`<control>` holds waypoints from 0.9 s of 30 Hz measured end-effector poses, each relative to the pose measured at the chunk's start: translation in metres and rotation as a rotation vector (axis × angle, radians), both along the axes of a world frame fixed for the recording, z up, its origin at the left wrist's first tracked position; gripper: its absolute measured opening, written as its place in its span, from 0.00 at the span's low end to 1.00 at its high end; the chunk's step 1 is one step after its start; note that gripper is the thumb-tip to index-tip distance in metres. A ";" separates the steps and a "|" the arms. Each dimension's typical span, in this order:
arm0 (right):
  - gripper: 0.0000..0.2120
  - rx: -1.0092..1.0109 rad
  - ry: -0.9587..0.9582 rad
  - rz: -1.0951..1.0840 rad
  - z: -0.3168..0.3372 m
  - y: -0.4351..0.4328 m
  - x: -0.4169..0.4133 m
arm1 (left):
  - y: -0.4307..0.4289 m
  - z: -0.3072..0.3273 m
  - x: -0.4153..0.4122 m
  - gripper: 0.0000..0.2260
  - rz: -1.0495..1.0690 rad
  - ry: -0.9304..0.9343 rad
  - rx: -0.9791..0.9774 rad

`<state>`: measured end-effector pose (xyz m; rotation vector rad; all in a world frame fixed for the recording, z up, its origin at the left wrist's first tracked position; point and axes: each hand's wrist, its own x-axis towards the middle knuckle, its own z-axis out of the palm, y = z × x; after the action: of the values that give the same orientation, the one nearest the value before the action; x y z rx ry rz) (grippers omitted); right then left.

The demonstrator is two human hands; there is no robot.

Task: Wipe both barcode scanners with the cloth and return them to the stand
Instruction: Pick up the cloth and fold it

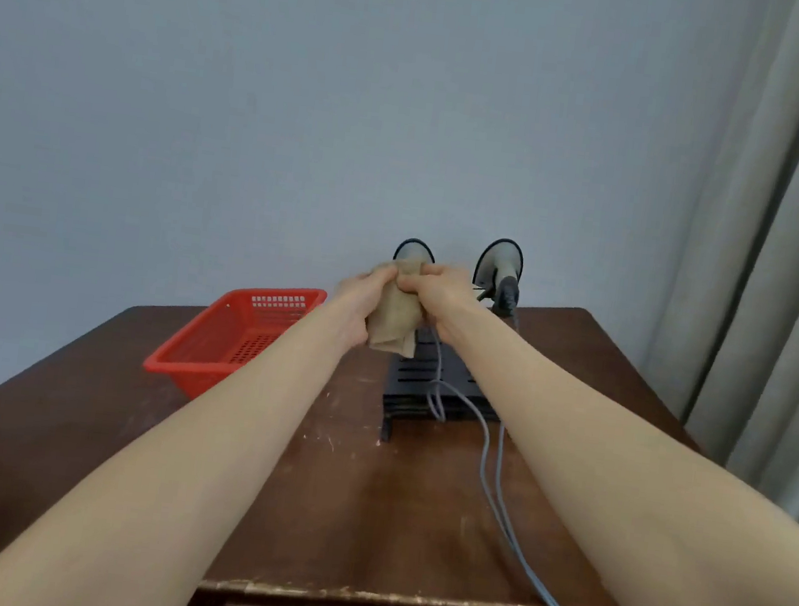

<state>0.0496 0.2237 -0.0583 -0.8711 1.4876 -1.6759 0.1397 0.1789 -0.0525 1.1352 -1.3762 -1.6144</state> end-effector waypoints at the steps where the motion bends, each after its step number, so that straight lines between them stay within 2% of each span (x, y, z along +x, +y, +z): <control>1: 0.11 0.019 -0.017 0.031 -0.004 -0.011 0.010 | -0.008 -0.003 0.011 0.15 0.033 0.021 -0.004; 4: 0.13 0.091 -0.019 0.086 -0.014 -0.035 0.033 | -0.036 -0.010 0.039 0.16 0.188 0.020 -0.101; 7: 0.31 0.136 -0.021 0.185 -0.022 -0.054 0.047 | -0.059 -0.015 0.059 0.15 0.254 -0.063 -0.164; 8: 0.32 0.125 -0.057 0.253 -0.023 -0.059 0.052 | -0.068 -0.017 0.064 0.14 0.267 -0.109 -0.169; 12: 0.19 0.097 -0.115 0.357 -0.027 -0.087 0.072 | -0.107 -0.026 0.085 0.11 0.364 -0.242 -0.246; 15: 0.20 0.117 -0.149 0.357 -0.030 -0.109 0.082 | -0.124 -0.027 0.094 0.15 0.422 -0.325 -0.342; 19: 0.20 0.214 -0.040 0.329 -0.037 -0.127 0.090 | -0.138 -0.031 0.100 0.16 0.442 -0.527 -0.436; 21: 0.18 0.286 -0.049 0.296 -0.041 -0.131 0.091 | -0.143 -0.040 0.100 0.16 0.384 -0.622 -0.359; 23: 0.15 0.349 -0.073 0.297 -0.044 -0.132 0.091 | -0.142 -0.050 0.097 0.14 0.312 -0.618 -0.216; 27: 0.12 0.340 -0.165 0.286 -0.047 -0.127 0.087 | -0.138 -0.062 0.086 0.12 0.198 -0.386 -0.031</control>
<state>0.1366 0.0965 -0.1052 -0.7030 1.4059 -1.2123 0.2253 0.0408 -0.1150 1.5711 -1.4641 -1.2723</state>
